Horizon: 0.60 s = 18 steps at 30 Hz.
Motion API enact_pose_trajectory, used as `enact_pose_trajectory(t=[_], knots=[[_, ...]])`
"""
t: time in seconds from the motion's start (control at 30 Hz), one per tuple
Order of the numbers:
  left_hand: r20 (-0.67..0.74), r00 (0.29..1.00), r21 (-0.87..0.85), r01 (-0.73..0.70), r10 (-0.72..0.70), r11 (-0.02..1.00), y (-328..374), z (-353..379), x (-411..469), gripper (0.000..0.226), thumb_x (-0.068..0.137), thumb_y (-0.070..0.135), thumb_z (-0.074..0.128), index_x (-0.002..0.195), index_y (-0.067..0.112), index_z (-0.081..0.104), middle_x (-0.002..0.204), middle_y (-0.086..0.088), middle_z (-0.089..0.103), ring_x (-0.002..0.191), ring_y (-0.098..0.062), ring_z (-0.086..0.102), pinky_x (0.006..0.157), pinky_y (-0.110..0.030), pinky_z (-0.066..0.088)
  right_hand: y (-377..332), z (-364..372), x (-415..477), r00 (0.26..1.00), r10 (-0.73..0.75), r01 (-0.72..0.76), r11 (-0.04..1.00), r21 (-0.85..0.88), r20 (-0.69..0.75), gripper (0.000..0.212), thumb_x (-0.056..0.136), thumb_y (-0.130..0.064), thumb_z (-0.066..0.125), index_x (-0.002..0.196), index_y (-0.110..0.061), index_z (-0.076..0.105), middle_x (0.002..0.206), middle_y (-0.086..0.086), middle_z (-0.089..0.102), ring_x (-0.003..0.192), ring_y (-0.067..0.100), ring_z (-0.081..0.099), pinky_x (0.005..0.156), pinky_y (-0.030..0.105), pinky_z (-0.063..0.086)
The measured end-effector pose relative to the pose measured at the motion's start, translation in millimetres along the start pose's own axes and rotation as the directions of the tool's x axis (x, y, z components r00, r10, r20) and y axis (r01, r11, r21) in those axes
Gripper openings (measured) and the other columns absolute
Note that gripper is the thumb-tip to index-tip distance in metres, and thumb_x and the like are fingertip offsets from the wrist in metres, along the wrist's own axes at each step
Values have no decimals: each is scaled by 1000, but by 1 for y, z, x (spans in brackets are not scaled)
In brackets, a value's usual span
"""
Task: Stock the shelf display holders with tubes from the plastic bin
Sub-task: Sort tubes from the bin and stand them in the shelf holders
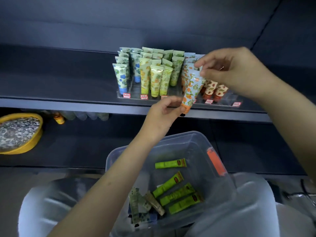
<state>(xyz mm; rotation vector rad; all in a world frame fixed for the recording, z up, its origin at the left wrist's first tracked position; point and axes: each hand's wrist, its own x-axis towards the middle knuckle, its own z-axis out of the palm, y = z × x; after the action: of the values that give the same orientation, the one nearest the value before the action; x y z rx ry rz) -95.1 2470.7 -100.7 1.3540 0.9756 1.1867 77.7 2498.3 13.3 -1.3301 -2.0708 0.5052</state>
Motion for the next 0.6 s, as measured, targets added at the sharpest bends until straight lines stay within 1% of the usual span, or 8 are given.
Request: enact_pose_trajectory(t=[0.1, 0.17, 0.2, 0.23, 0.3, 0.33, 0.4, 0.6], knots=[[9, 999, 25, -50, 49, 998, -4, 16, 6, 24, 91, 7, 58, 116, 9, 62, 102, 9, 66, 92, 3, 62, 88, -14, 48, 7, -15, -6, 1000, -1, -1, 993, -116, -20, 10, 84, -18, 69, 94, -22, 71, 85, -3, 68, 82, 23, 62, 78, 27, 50], [3, 995, 182, -98, 99, 978, -11, 18, 13, 30, 94, 11, 55, 124, 12, 58, 114, 12, 62, 104, 8, 56, 94, -8, 41, 12, -22, -9, 999, -15, 6, 980, -199, -41, 7, 86, -19, 67, 92, -21, 70, 82, -5, 67, 75, 15, 59, 70, 12, 44], [16, 991, 350, -133, 136, 927, -17, 17, 18, 34, 96, 15, 53, 130, 14, 54, 124, 9, 57, 114, 5, 51, 99, -6, 35, 15, -24, -9, 998, -26, 12, 969, -246, -54, 7, 87, -18, 65, 91, -20, 70, 81, -5, 66, 71, 11, 56, 66, 7, 39], [42, 986, 537, -159, 162, 829, -23, 14, 23, 40, 96, 20, 52, 136, 14, 48, 136, 4, 50, 124, -1, 43, 103, -5, 27, 17, -26, -8, 997, -37, 16, 958, -285, -71, 7, 87, -17, 63, 91, -18, 69, 80, -7, 64, 67, 8, 53, 64, 3, 35], [88, 981, 792, -175, 174, 584, -38, 6, 32, 52, 96, 28, 51, 143, 12, 38, 151, -4, 33, 139, -16, 28, 114, -18, 19, 22, -27, -5, 991, -56, 13, 944, -328, -121, 9, 88, -13, 60, 91, -15, 68, 77, -9, 59, 64, 7, 48, 61, 0, 33], [110, 979, 858, -180, 169, 481, -45, 4, 34, 56, 96, 31, 51, 145, 11, 34, 154, -6, 28, 142, -21, 22, 117, -27, 17, 25, -27, -2, 986, -66, 11, 941, -339, -151, 10, 87, -11, 59, 92, -14, 68, 78, -8, 57, 65, 10, 48, 62, 0, 32], [149, 974, 922, -198, 168, 333, -55, 4, 37, 62, 95, 36, 51, 147, 9, 30, 155, -8, 24, 143, -26, 17, 119, -36, 15, 31, -24, 4, 975, -96, 16, 931, -365, -201, 13, 86, -10, 56, 93, -11, 67, 83, -4, 56, 70, 13, 50, 64, 1, 32], [158, 960, 952, -210, 232, 221, -67, 4, 37, 65, 89, 36, 56, 144, 8, 34, 151, -9, 32, 138, -28, 27, 115, -36, 21, 58, -5, 25, 955, -180, 50, 879, -474, -234, 16, 87, -15, 53, 94, -12, 66, 90, 4, 64, 85, 20, 52, 83, 28, 39]])
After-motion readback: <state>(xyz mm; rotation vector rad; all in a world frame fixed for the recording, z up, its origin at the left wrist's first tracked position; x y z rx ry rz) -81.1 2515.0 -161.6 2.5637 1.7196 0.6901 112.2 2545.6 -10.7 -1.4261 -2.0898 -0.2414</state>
